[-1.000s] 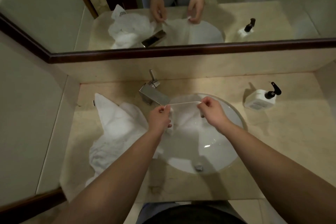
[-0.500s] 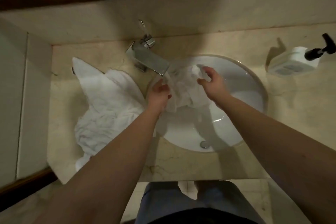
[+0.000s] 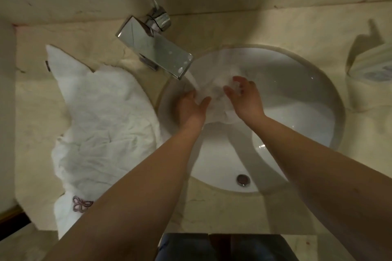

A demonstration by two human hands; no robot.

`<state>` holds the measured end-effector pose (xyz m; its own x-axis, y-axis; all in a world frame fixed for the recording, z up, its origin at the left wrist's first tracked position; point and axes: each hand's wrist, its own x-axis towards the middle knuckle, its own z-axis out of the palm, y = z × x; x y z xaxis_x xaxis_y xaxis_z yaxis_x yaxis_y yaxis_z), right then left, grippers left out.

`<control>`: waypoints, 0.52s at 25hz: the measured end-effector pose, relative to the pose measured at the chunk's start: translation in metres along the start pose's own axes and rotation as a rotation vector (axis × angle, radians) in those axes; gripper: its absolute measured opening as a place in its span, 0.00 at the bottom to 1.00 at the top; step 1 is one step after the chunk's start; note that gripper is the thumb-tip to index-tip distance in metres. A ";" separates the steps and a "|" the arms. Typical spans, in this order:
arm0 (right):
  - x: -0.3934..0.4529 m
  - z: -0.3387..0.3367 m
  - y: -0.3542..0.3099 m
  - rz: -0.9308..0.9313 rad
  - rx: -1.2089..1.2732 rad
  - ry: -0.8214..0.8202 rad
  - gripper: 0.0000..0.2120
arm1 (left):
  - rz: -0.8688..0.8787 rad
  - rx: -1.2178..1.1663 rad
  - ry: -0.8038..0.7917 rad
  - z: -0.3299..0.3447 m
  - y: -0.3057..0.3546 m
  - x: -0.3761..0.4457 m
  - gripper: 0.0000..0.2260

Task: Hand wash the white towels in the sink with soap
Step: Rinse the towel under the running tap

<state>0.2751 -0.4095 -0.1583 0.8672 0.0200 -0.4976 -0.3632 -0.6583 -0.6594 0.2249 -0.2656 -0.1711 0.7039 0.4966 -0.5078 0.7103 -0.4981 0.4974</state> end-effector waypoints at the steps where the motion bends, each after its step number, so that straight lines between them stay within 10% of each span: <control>1: 0.007 0.005 0.001 -0.002 -0.010 0.010 0.20 | -0.016 0.024 0.022 0.004 -0.003 0.005 0.16; 13: 0.025 0.005 -0.007 0.040 0.333 0.146 0.07 | -0.065 -0.636 0.131 0.002 0.027 0.016 0.09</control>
<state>0.2977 -0.4004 -0.1692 0.8806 -0.1242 -0.4573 -0.4684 -0.3746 -0.8002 0.2551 -0.2727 -0.1673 0.6259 0.6138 -0.4811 0.5879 0.0340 0.8082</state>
